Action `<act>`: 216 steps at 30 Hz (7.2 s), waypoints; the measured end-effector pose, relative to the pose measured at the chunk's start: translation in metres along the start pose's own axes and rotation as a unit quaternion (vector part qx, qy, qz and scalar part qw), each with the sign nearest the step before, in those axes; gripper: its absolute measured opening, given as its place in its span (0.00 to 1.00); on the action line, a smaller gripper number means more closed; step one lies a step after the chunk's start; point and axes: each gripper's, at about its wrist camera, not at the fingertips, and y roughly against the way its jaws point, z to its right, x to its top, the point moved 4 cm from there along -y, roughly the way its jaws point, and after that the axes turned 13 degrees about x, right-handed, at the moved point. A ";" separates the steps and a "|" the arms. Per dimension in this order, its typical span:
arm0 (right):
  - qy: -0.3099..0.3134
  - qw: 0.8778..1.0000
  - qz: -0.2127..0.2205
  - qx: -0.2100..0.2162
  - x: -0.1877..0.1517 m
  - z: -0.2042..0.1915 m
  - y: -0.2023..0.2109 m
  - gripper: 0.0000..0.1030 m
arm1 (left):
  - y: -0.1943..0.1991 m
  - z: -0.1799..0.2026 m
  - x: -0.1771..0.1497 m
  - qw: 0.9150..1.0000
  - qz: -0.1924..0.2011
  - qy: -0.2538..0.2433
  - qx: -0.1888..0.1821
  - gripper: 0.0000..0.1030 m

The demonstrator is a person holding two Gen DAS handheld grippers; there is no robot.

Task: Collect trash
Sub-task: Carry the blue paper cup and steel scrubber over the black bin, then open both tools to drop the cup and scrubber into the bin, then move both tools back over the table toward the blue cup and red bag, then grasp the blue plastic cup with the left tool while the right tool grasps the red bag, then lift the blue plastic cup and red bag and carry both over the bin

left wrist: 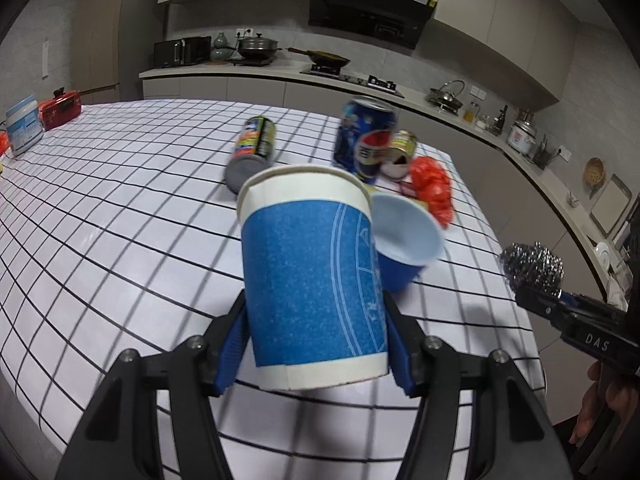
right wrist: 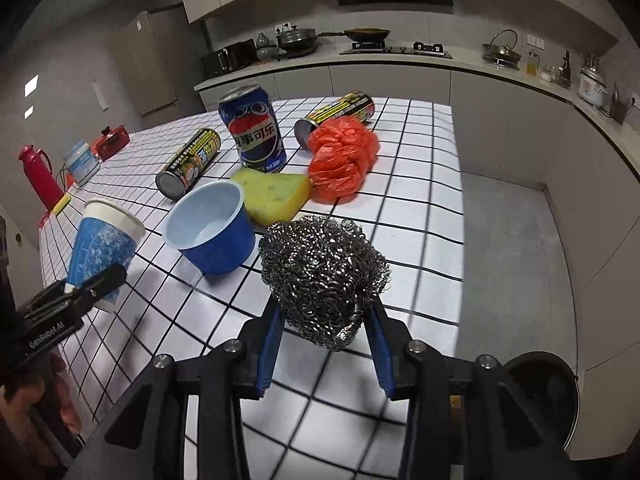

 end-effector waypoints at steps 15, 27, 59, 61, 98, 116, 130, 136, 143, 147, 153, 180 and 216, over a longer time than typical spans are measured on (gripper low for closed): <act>-0.040 0.997 0.044 -0.039 -0.030 0.075 0.093 0.41 | 0.030 0.113 -0.019 0.997 0.008 -0.058 -0.054 0.60; -0.094 0.990 0.058 -0.088 -0.069 0.157 0.159 0.41 | 0.046 0.227 -0.039 0.986 0.001 -0.120 -0.116 0.60; -0.057 0.990 -0.104 -0.081 -0.204 0.306 0.105 0.41 | -0.011 0.395 -0.157 0.958 -0.163 -0.179 -0.152 0.60; -0.046 0.990 -0.112 -0.077 -0.206 0.310 0.098 0.41 | -0.017 0.396 -0.161 0.957 -0.172 -0.177 -0.150 0.60; -0.071 0.991 -0.055 -0.095 -0.157 0.298 0.130 0.90 | 0.035 0.353 -0.114 0.979 -0.080 -0.171 -0.081 0.89; -0.012 0.998 -0.004 -0.054 -0.089 0.201 0.122 0.90 | 0.064 0.224 -0.058 0.998 -0.009 -0.069 -0.007 0.89; 0.015 0.999 0.003 -0.048 -0.025 0.117 0.067 0.90 | 0.008 0.084 -0.012 0.995 0.016 0.010 0.096 0.89; 0.008 0.999 0.000 -0.041 0.013 0.085 0.025 0.90 | -0.039 0.073 0.003 0.997 -0.024 -0.005 0.076 0.89; -0.006 0.999 -0.004 -0.049 0.049 0.070 -0.021 0.90 | -0.073 0.069 0.020 0.998 -0.042 -0.010 0.052 0.89; -0.008 0.999 -0.011 -0.051 0.067 0.059 -0.050 0.90 | -0.083 0.057 0.034 0.998 -0.042 0.006 0.044 0.89; -0.008 0.999 -0.017 -0.042 0.092 0.044 -0.088 0.90 | -0.090 0.032 0.050 0.998 -0.039 0.012 0.048 0.89; -0.030 0.999 -0.030 -0.022 0.108 0.048 -0.139 0.41 | -0.085 0.001 0.049 0.998 -0.033 0.022 0.044 0.76; -0.090 0.992 0.025 -0.086 0.012 0.135 0.035 0.41 | -0.025 0.139 0.012 0.997 -0.019 -0.057 -0.041 0.76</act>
